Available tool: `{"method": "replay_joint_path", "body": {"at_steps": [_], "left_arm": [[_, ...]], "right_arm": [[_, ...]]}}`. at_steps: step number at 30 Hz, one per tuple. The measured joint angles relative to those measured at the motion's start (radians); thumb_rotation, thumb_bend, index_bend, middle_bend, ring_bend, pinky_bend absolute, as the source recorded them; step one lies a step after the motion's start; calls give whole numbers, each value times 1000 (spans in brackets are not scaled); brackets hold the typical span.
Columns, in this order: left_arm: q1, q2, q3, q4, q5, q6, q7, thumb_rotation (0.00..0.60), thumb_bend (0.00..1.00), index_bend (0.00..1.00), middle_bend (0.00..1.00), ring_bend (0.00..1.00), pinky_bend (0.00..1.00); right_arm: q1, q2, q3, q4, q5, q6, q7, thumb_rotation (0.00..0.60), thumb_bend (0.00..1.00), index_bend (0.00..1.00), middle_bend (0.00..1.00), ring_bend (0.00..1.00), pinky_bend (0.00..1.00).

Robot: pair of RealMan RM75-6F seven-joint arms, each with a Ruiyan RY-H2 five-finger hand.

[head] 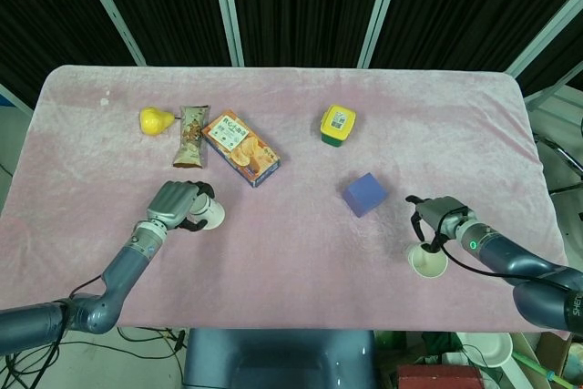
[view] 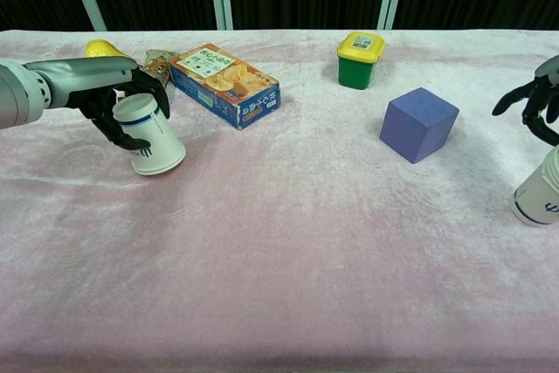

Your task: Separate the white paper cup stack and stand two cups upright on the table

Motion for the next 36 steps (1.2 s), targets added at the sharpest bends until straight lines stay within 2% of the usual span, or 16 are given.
{"method": "replay_joint_path", "body": {"at_steps": [6,11,19,23,29,36], "left_arm": [[-4,13,2,-8,-17,-20,3,600,314,330,313,249,536],[-7,26,5,-15,-9,-20,9,600,297,281,289,197,487],[-3,35,-1,-22,-6,-17,-9,600,282,259,278,194,479],[-1,37,-3,-21,-10,-15,-14,600,282,259,276,194,479],[4,44,-10,-24,-2,-10,-32,600,282,258,272,194,478],[4,53,-13,-38,0,-5,-32,600,282,258,268,193,477]], "right_arm": [[53,-20,-56,13,77,-22,-32,600,394,514,0,119,177],[82,-29,-88,16,129,-9,-42,600,388,450,0,119,177],[95,-22,-115,-7,154,24,-55,600,385,367,0,107,177],[95,-8,-123,-26,154,45,-67,600,382,353,0,105,177],[88,14,-130,-70,147,49,-71,600,318,348,0,104,177],[66,25,-125,-92,124,73,-74,600,307,334,0,104,177]]}}
